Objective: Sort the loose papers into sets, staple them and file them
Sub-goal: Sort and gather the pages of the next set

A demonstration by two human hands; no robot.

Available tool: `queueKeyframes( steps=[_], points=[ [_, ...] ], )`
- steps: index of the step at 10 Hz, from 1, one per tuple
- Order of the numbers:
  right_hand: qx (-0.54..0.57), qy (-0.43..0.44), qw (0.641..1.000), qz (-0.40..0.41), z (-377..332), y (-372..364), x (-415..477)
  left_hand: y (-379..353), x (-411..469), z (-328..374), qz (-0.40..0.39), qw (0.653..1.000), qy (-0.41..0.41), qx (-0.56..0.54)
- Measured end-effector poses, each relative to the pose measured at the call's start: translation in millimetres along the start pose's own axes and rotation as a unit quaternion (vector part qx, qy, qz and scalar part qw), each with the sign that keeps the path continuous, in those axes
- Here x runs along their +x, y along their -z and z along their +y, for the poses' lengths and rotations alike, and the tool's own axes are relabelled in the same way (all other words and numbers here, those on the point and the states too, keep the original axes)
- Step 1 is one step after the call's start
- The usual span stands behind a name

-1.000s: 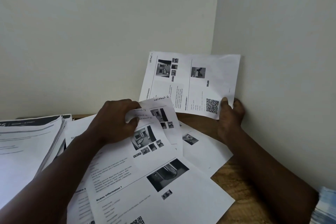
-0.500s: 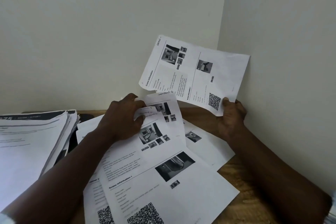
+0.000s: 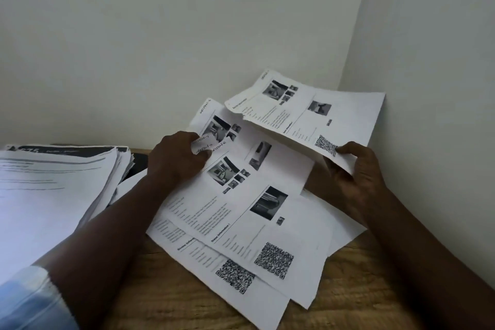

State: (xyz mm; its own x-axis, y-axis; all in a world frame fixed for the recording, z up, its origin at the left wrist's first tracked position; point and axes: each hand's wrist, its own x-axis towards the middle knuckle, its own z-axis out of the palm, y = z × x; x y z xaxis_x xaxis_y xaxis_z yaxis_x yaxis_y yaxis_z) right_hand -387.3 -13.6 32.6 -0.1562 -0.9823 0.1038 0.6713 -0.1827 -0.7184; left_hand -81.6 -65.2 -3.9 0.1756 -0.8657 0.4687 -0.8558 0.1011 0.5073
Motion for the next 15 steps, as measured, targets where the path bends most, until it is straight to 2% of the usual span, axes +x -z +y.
queueKeyframes(
  steps=[1, 2, 3, 4, 5, 6, 7, 8, 9, 10, 11, 12, 13, 14, 15],
  points=[
    [-0.038, -0.085, 0.994, -0.054, 1.9, 2.3, -3.4, -2.5, 4.0, -9.8, -0.009, 1.000, 0.024, 0.001],
    [-0.113, -0.151, 0.981, -0.055, 5.8, 19.5, 15.8, -5.8, 9.8, -20.2, -0.002, 0.999, 0.042, -0.017],
    [-0.286, -0.165, 0.940, -0.083, 2.3, 28.2, 23.9, -2.8, 9.6, -25.8, -0.023, 0.991, 0.073, -0.107],
    [-0.413, -0.203, 0.871, -0.170, 3.2, 32.2, 21.4, 0.0, 9.7, -31.2, -0.053, 0.978, 0.091, -0.181],
    [-0.442, -0.213, 0.844, -0.216, 6.4, 27.1, 14.0, 3.4, 11.9, -33.3, -0.097, 0.962, 0.118, -0.227],
    [-0.449, -0.205, 0.832, -0.254, 4.1, 19.7, 8.4, 1.2, 17.5, -35.5, -0.087, 0.923, 0.186, -0.326],
    [-0.457, -0.193, 0.839, -0.223, 4.8, 25.0, 15.6, 2.3, 14.9, -32.3, -0.136, 0.865, 0.210, -0.434],
    [-0.465, -0.166, 0.857, -0.148, 7.9, 34.1, 27.2, 5.7, 10.7, -18.4, -0.149, 0.828, 0.195, -0.505],
    [-0.474, -0.173, 0.855, -0.118, 6.4, 37.1, 32.6, 9.7, 9.7, -17.1, -0.177, 0.850, 0.173, -0.466],
    [-0.506, -0.190, 0.821, -0.184, 5.0, 37.0, 27.8, 9.7, 8.1, -25.4, -0.177, 0.893, 0.160, -0.381],
    [-0.580, -0.124, 0.792, -0.143, 1.7, 30.8, 25.4, 1.1, 12.2, -27.2, -0.156, 0.918, 0.166, -0.323],
    [-0.643, -0.013, 0.766, 0.001, 0.9, 40.9, 40.6, 1.9, 10.4, -22.5, -0.064, 0.960, 0.127, -0.242],
    [-0.793, -0.026, 0.608, -0.008, 4.2, 46.3, 39.8, -0.4, 11.2, -20.4, -0.034, 0.976, 0.071, -0.205],
    [-0.860, -0.054, 0.505, -0.056, 9.4, 33.7, 31.2, -9.4, 20.3, -31.7, -0.085, 0.969, 0.127, -0.194],
    [-0.857, -0.045, 0.509, -0.071, 12.8, 27.5, 30.7, -9.7, 17.7, -28.1, -0.072, 0.966, 0.136, -0.207]
  ],
)
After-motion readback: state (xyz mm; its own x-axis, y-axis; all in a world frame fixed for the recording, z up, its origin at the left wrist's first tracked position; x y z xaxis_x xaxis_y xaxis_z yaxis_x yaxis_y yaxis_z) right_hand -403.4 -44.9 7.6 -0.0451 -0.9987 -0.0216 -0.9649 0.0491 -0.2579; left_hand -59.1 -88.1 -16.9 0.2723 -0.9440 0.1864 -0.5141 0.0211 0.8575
